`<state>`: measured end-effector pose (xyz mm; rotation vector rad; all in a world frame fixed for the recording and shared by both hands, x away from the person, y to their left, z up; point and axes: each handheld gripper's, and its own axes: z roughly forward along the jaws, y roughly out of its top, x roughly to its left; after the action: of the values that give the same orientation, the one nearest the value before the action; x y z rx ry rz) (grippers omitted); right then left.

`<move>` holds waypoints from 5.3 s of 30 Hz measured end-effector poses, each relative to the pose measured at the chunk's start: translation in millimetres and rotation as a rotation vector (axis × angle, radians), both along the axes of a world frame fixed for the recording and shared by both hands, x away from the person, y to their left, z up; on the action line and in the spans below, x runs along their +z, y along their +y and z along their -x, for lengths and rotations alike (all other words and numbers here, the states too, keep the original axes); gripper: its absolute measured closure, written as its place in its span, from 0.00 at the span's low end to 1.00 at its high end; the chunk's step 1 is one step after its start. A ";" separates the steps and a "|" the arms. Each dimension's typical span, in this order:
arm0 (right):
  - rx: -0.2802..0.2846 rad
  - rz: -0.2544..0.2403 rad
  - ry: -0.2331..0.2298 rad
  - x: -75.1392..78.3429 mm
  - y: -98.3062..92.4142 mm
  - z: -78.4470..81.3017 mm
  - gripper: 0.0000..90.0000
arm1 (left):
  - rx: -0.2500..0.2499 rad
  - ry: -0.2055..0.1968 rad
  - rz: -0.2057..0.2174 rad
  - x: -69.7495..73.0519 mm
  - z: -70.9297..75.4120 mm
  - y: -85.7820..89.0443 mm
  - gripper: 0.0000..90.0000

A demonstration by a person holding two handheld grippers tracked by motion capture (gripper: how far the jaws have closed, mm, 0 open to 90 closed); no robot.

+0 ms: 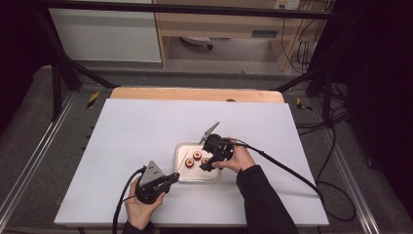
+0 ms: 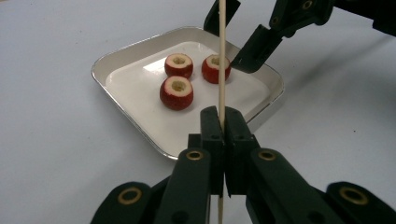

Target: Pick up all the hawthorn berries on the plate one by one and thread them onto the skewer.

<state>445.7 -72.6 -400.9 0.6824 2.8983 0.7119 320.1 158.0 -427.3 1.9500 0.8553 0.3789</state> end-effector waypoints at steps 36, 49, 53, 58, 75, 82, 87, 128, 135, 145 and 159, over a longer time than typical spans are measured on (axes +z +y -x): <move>0.062 0.052 0.062 -19.7 7.3 -9.6 0.65 | 0.001 0.008 -0.014 -2.1 -0.8 4.1 0.98; -0.033 -0.072 0.034 3.7 -1.2 -3.8 0.66 | 0.000 -0.004 0.000 -0.8 1.0 2.3 0.98; -0.112 -0.172 0.028 19.9 -8.1 1.0 0.66 | 0.000 -0.007 0.012 -0.5 1.4 -0.2 0.98; -0.210 -0.334 0.037 35.9 -18.5 7.0 0.66 | -0.002 -0.021 0.026 0.9 3.1 -3.3 0.98; -0.428 -0.855 0.035 53.5 -54.7 31.4 0.66 | -0.015 -0.042 0.066 0.4 4.5 -27.4 0.98; -0.474 -0.975 0.050 55.5 -55.6 37.5 0.66 | -0.018 -0.055 0.085 2.0 4.3 -40.0 0.98; -0.489 -1.027 0.040 56.4 -53.8 41.7 0.66 | 0.002 -0.080 0.113 4.5 2.5 -48.5 0.98; -0.470 -1.208 -0.031 53.1 -46.5 50.1 0.66 | 0.083 -0.107 0.332 8.8 -5.2 -63.3 0.98; -0.476 -1.227 -0.029 54.1 -47.3 50.6 0.66 | 0.085 -0.118 0.332 10.1 -2.2 -58.1 0.98; -0.474 -1.241 -0.004 52.7 -46.0 50.1 0.66 | 0.078 -0.114 0.320 9.5 -3.5 -61.4 0.98; -0.467 -1.244 0.001 52.3 -45.7 50.3 0.66 | 0.078 -0.111 0.319 10.1 -6.1 -62.5 0.99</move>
<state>395.4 -118.3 -348.6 1.3078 1.8219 2.3324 326.2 95.4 -417.2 1.5915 0.8646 0.3690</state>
